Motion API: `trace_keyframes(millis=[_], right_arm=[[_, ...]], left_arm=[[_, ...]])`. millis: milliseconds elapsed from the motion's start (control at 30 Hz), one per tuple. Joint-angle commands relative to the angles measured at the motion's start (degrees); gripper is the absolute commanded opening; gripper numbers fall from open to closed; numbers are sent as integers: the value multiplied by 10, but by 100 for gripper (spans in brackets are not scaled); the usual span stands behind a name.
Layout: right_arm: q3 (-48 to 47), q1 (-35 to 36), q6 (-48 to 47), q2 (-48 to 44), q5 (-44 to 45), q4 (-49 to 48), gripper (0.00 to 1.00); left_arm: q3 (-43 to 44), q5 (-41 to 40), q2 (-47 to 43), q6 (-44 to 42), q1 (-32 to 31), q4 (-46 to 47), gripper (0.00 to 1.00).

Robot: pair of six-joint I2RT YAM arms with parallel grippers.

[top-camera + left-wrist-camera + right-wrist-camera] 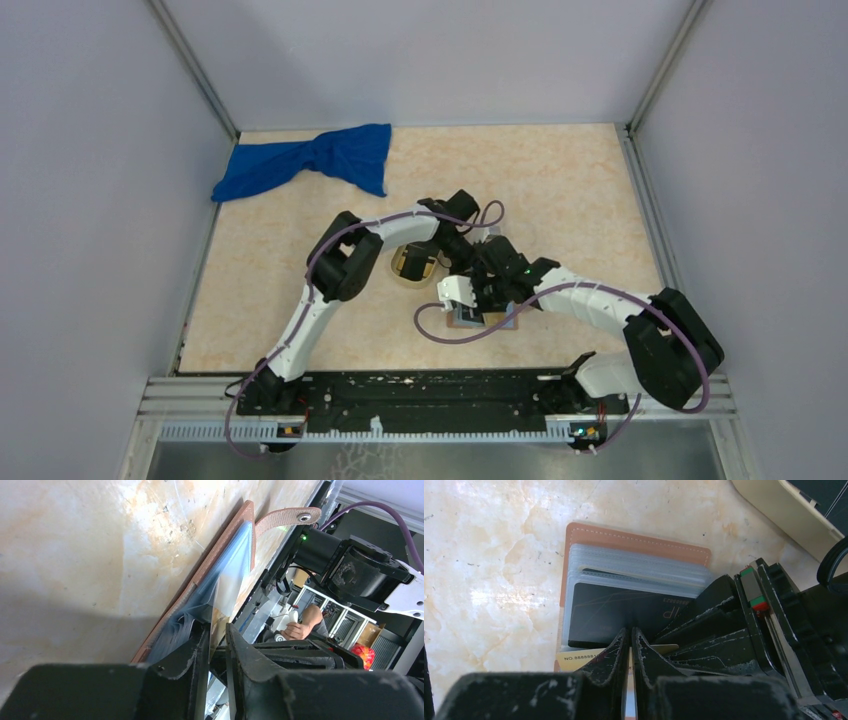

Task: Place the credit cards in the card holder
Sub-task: Insert the credit card into the card holder.

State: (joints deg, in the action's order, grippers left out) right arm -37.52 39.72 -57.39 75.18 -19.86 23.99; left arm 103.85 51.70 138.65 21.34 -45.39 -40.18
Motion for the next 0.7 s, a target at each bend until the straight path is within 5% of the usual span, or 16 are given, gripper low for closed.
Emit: trace_keyframes(millis=[0, 667], right_arm=[[6, -23, -5, 8, 34, 49, 6], [-5, -98, -30, 16, 6, 102, 6]], left_arm=[[-34, -155, 51, -50, 2, -38, 28], [-94, -184, -28, -9, 12, 44, 32]])
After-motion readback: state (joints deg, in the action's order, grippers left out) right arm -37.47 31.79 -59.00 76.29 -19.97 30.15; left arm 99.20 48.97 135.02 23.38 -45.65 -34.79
